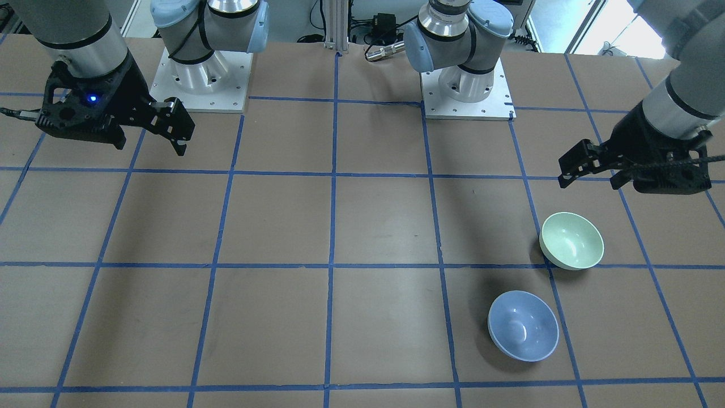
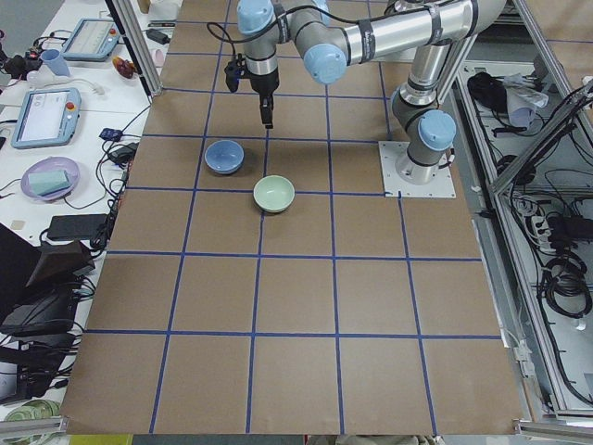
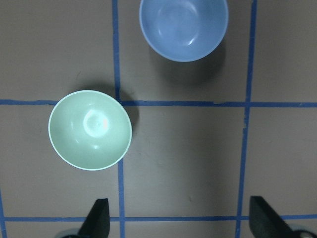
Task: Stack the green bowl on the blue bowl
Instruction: 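Lower the left gripper onto the rim of the pale green bowl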
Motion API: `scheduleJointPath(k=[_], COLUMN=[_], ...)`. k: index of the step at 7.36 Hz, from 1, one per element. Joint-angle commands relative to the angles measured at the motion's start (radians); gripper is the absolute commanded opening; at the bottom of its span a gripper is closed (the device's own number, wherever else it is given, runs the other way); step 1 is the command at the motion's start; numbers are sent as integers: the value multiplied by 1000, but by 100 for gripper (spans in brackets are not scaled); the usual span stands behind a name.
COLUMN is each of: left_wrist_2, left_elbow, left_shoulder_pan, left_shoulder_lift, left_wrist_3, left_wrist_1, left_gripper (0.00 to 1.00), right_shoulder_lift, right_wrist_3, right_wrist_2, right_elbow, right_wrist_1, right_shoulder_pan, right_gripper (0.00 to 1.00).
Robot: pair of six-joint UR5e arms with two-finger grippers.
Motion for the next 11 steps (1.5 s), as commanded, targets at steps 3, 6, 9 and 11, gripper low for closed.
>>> scheduleJointPath(k=[3, 6, 9, 11], left_wrist_2=[1, -8, -51, -87], left_elbow=[-154, -229, -248, -274], left_shoulder_pan=[169, 242, 273, 275], left_shoulder_lift=[-106, -188, -245, -288], left_wrist_3=[197, 280, 354, 352], left_wrist_1=[277, 410, 466, 534], left_gripper=[100, 100, 100, 100], right_shoulder_lift=[0, 0, 0, 0], right_wrist_3=[0, 0, 0, 0], right_wrist_2=[0, 0, 0, 0], right_elbow=[0, 0, 0, 0], right_wrist_1=[0, 0, 0, 0], right_shoulder_pan=[0, 0, 0, 0], right_gripper=[100, 100, 100, 100])
